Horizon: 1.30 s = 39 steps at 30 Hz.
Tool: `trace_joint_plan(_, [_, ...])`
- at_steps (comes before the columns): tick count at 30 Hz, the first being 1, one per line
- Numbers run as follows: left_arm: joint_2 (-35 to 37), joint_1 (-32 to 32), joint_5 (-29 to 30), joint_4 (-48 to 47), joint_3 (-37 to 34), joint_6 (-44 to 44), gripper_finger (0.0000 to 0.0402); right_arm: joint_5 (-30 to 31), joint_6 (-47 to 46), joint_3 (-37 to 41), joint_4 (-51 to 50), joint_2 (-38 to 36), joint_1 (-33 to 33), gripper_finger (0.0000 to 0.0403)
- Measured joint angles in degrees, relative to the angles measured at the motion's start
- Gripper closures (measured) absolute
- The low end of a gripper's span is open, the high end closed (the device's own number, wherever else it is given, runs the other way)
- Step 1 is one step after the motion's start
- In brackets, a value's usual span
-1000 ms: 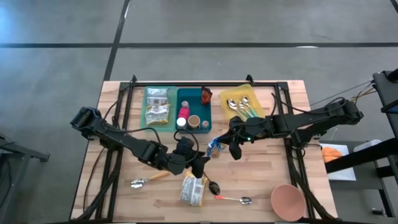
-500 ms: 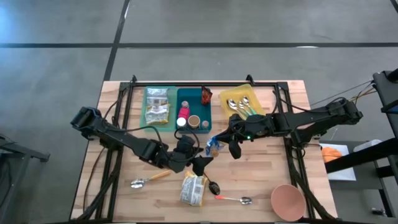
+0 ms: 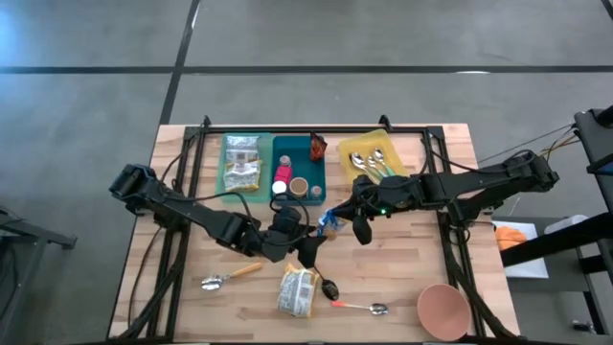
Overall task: Pick & Place Food Item
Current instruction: Put the blue noodle pack into the green bin
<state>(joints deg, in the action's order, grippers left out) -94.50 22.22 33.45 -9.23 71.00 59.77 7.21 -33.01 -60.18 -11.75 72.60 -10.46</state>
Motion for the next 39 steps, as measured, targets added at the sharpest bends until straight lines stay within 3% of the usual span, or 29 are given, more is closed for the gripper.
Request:
trace_joint_plan(17, [0.0,-0.2,0.0,0.0,0.0,0.0,0.0382,-1.4,-1.4,0.6,0.1,0.0,-0.2,0.0394])
trace_joint_plan(27, [0.1,-0.2,-0.1,0.4,0.3,-0.2,0.0398,-1.2,-1.3,0.6,0.1,0.0,-0.2,0.0391])
trace_joint_plan(31, [0.7,-0.2,-0.1,0.4,0.3,-0.3,0.0399,-1.3,-0.1,0.6,0.0,0.0,-0.2,0.0346])
trace_joint_plan(39, [1.8,-0.2,0.0,-0.1,0.3,-0.4,0.0400,-3.0,1.6,0.6,0.1,0.0,-0.2,0.0188])
